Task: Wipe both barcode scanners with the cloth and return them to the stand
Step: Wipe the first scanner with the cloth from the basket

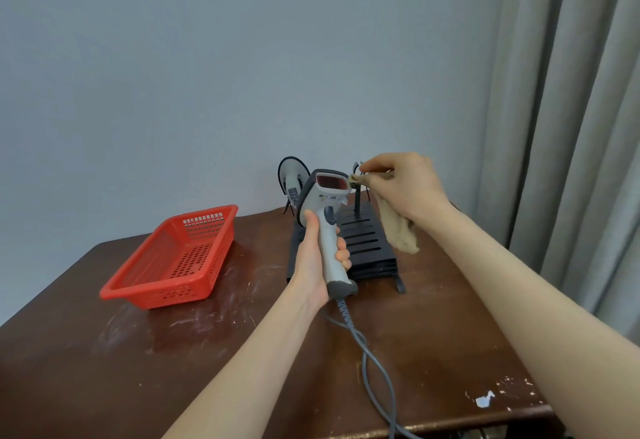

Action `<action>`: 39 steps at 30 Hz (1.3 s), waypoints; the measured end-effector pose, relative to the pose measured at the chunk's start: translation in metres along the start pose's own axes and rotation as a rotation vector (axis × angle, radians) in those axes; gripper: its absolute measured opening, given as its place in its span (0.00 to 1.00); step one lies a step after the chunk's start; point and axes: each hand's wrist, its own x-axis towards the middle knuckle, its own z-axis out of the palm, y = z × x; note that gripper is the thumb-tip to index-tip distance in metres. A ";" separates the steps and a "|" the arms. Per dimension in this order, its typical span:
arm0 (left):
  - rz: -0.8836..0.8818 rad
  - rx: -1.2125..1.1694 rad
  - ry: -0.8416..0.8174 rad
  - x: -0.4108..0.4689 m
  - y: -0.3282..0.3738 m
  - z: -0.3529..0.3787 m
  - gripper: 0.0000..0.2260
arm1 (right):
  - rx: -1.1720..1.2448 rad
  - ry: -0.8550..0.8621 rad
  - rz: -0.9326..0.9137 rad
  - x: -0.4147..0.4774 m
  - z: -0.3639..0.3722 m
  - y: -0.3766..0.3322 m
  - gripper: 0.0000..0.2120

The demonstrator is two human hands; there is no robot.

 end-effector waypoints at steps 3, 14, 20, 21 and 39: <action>-0.005 0.015 -0.019 -0.001 -0.002 0.003 0.25 | 0.051 -0.004 -0.036 0.003 0.007 -0.002 0.08; 0.038 0.140 -0.008 -0.002 -0.004 0.009 0.25 | -0.029 0.016 -0.104 0.006 0.015 -0.004 0.07; 0.066 0.191 0.003 -0.003 -0.003 0.008 0.25 | 0.162 -0.055 -0.108 0.008 0.014 -0.012 0.04; 0.075 0.200 0.005 -0.003 -0.003 0.007 0.25 | 0.169 -0.073 -0.118 0.008 0.013 -0.011 0.03; 0.079 0.163 0.010 -0.004 -0.002 0.009 0.24 | -0.067 -0.072 -0.137 0.002 0.004 -0.016 0.07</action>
